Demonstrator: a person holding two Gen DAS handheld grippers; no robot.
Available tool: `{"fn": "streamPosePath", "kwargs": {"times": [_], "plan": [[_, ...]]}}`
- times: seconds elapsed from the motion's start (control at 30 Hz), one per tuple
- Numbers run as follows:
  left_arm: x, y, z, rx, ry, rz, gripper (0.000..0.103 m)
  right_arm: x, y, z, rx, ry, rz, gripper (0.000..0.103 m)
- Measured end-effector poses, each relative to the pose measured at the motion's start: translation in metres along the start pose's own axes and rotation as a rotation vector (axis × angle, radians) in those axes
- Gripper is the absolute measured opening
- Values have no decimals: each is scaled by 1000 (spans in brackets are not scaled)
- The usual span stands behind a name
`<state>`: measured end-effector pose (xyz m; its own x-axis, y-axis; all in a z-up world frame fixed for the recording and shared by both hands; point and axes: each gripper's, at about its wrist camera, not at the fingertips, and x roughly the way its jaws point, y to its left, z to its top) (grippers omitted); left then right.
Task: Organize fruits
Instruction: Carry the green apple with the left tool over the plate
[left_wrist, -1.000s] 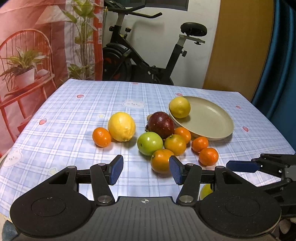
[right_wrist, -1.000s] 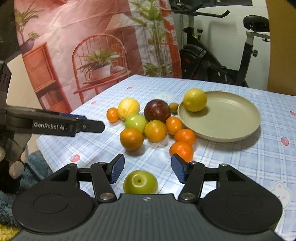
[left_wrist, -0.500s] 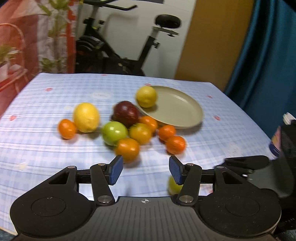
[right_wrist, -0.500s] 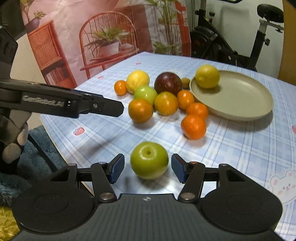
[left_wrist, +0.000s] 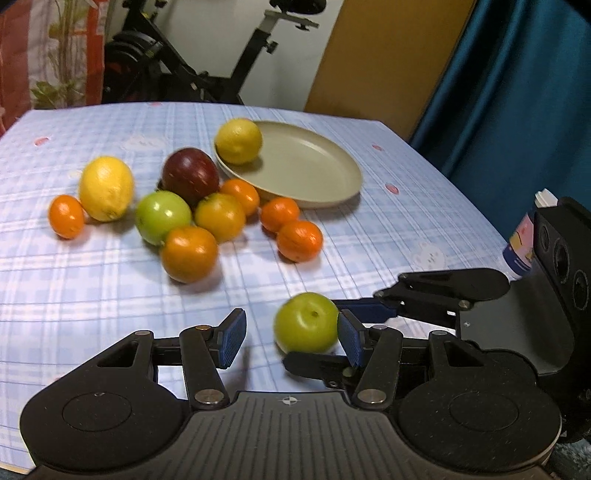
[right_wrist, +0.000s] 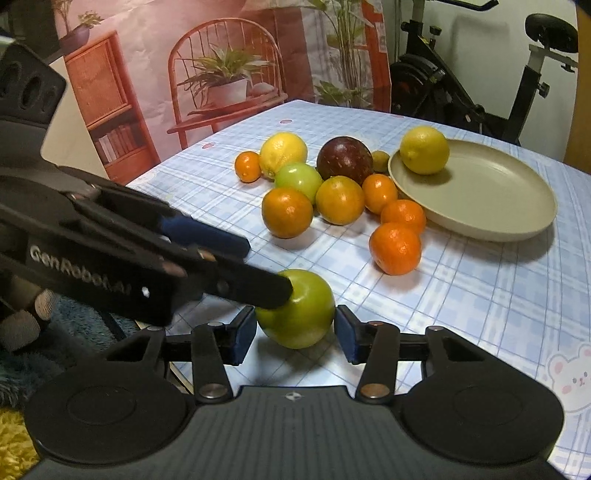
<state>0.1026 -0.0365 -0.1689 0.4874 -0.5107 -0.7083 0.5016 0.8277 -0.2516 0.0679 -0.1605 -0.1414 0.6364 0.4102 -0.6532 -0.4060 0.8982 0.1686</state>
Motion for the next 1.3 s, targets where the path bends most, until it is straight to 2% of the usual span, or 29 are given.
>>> {"fn": "streamPosePath", "kwargs": {"times": [0.23,0.37,1.3], "plan": [[13,7,-3,-56,47,-37,56,0,5,-2,-39,-8,16,49],[12,8,-4,-67,36,-55,48,0,5,-2,-47,-10,14,49],[8,9,-5,-78,23,-69,48,2,-2,-6,-20,-1,42,47]]}}
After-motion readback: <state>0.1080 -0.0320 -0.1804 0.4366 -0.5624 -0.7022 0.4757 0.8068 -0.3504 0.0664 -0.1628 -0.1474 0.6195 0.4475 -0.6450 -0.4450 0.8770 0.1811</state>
